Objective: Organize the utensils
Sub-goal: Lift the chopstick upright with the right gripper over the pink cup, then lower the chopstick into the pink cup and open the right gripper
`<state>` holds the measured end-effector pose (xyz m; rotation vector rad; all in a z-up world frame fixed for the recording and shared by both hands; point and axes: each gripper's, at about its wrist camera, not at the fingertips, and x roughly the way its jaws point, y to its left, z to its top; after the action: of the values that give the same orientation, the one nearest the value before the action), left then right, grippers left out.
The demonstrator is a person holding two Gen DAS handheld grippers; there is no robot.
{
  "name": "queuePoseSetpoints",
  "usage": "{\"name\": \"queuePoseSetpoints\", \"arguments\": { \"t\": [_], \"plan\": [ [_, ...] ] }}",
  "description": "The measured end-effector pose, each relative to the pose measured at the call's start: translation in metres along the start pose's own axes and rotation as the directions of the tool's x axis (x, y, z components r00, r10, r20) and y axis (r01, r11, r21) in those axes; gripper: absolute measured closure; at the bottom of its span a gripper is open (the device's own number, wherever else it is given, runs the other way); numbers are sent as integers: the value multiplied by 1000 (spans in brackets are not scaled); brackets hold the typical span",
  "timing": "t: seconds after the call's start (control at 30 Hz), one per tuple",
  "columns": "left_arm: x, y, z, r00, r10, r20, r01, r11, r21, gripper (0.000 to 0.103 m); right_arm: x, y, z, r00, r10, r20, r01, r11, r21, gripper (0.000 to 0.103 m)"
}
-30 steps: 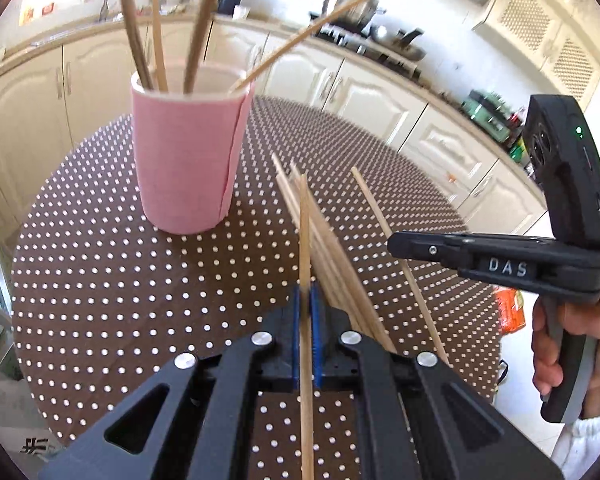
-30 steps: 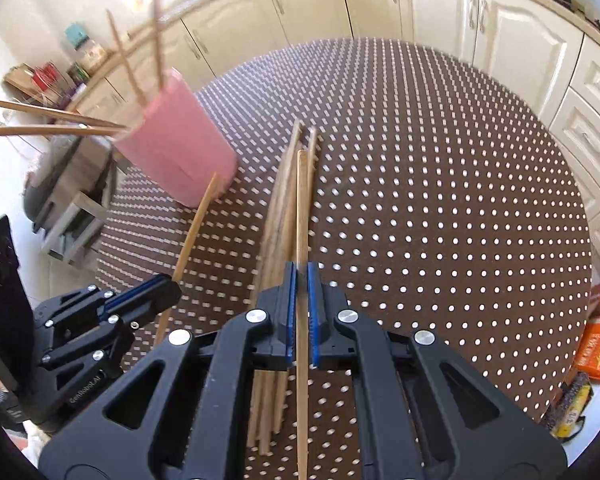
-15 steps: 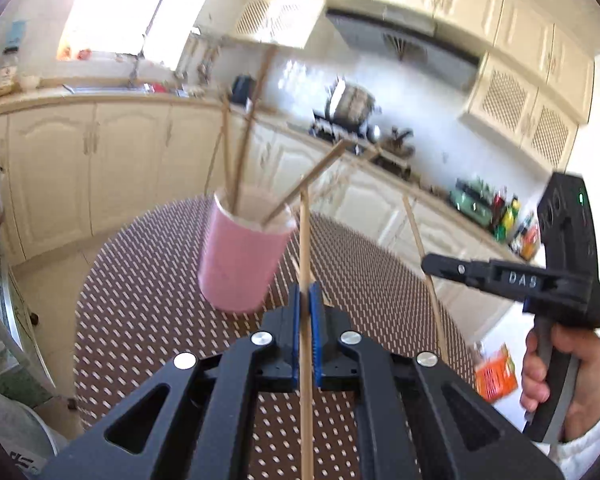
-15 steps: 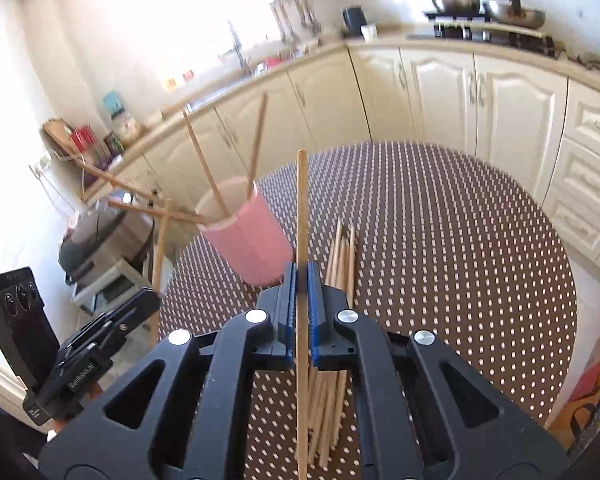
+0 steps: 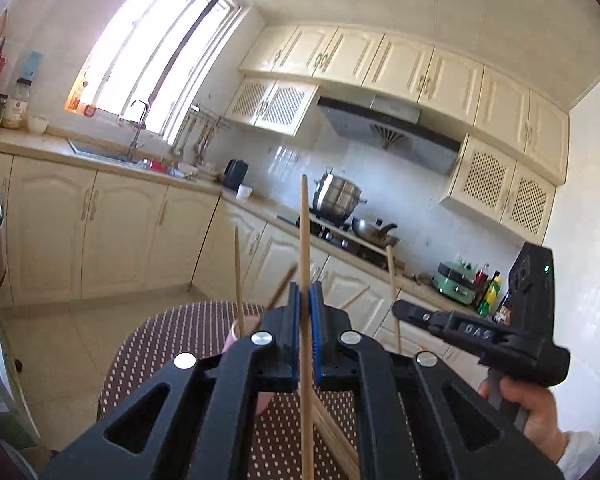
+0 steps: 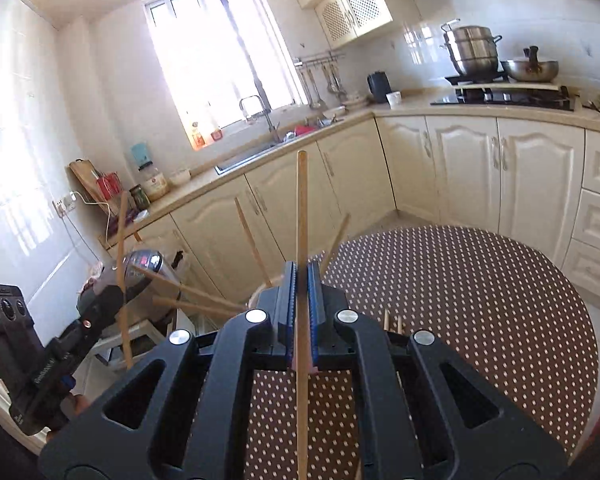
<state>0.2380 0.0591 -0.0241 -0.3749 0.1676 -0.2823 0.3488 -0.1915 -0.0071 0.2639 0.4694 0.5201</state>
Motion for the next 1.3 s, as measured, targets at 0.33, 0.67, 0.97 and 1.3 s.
{"name": "queuePoseSetpoints", "arguments": {
  "t": [0.33, 0.67, 0.97, 1.3],
  "plan": [
    [2, -2, 53, 984, 0, 176, -4, 1000, 22, 98, 26, 27, 23, 995, 46, 89, -42, 998, -39, 97],
    [69, 7, 59, 982, 35, 186, -48, 997, 66, 98, 55, 41, 39, 987, 49, 153, -37, 996, -79, 97],
    [126, 30, 58, 978, 46, 206, -55, 998, 38, 98, 75, 42, 50, 972, 45, 232, -17, 992, -121, 97],
    [168, 48, 45, 977, 42, 208, -47, 999, 20, 98, 93, 40, 53, 958, 29, 285, 14, 989, -149, 97]
  ]
}}
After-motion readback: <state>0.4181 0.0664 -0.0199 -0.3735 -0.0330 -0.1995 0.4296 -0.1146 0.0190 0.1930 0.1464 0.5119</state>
